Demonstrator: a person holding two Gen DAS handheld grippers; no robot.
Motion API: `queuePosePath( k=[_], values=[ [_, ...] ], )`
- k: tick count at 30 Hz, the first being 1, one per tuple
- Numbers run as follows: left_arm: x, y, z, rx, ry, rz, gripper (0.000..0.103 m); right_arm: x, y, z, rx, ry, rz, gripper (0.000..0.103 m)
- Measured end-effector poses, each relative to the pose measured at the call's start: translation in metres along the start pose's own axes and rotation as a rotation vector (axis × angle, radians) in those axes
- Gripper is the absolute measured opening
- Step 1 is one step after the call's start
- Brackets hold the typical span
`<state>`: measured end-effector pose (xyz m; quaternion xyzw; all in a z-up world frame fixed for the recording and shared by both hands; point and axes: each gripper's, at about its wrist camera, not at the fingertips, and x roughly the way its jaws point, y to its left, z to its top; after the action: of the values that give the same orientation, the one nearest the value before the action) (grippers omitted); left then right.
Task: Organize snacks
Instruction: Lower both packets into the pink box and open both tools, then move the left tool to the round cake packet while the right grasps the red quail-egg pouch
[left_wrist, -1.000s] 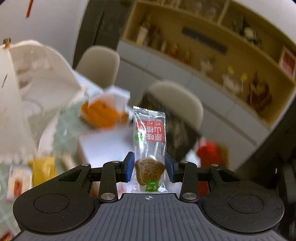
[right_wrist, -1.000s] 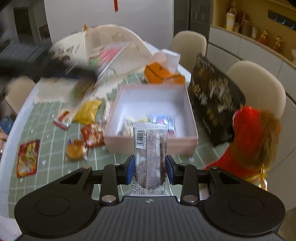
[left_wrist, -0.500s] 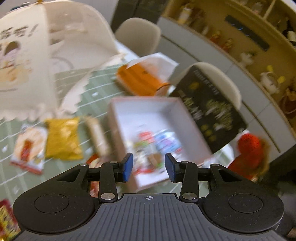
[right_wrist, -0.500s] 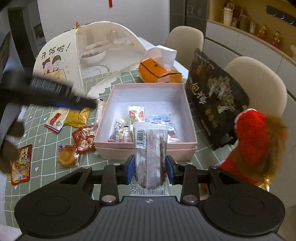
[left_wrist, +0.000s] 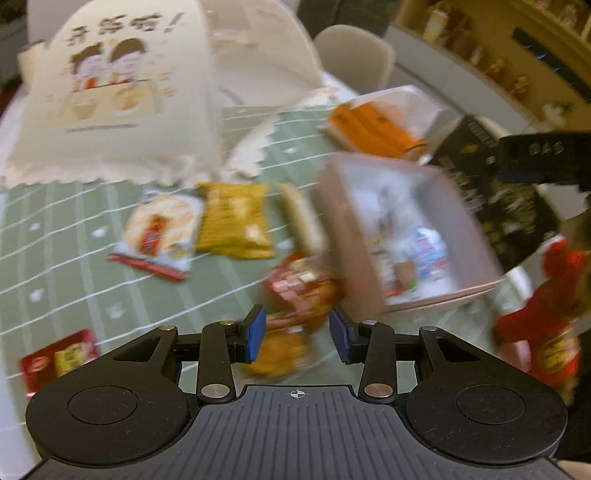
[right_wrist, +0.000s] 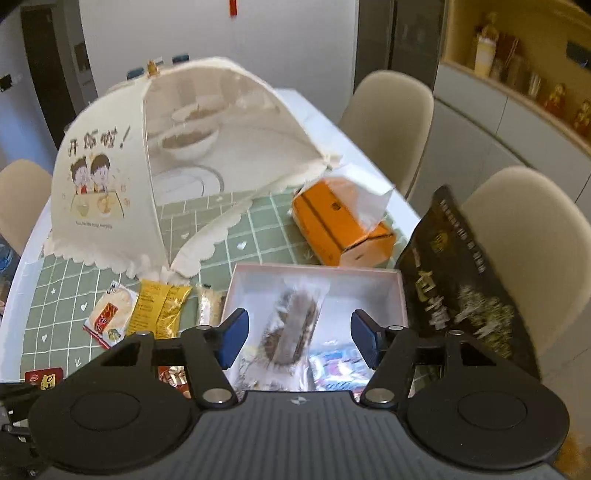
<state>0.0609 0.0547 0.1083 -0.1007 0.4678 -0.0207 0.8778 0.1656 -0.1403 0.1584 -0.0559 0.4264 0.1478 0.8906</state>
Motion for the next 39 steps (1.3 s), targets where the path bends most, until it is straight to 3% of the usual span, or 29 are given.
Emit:
queuePosePath(
  k=[2,12,18,25,28,30,37,39],
  values=[
    [0.004,0.015,-0.01,-0.017,0.012,0.056,0.043,0.008,0.018,-0.009,-0.03,0.025,0.031,0.062],
    [-0.017,0.102,-0.073,-0.239,0.031,0.185,0.043,0.055,0.118,-0.04,-0.154,0.162,0.252,0.062],
    [-0.031,0.128,-0.102,-0.311,0.046,0.207,0.043,0.087,0.171,-0.059,-0.299,0.182,0.201,0.062],
    [-0.036,0.142,-0.117,-0.348,0.054,0.208,0.042,0.108,0.178,-0.068,-0.358,0.101,0.017,0.059],
    [-0.036,0.14,-0.116,-0.342,0.053,0.202,0.042,0.116,0.169,-0.069,-0.328,0.144,0.024,0.043],
    [-0.033,0.136,-0.112,-0.331,0.051,0.19,0.042,0.109,0.167,-0.076,-0.319,0.145,0.057,0.038],
    [-0.021,0.122,-0.097,-0.29,0.063,0.151,0.042,0.062,0.16,-0.129,-0.336,0.18,0.297,0.034],
    [-0.014,0.114,-0.091,-0.269,0.073,0.126,0.042,0.051,0.152,-0.142,-0.333,0.184,0.315,0.034]
  ],
)
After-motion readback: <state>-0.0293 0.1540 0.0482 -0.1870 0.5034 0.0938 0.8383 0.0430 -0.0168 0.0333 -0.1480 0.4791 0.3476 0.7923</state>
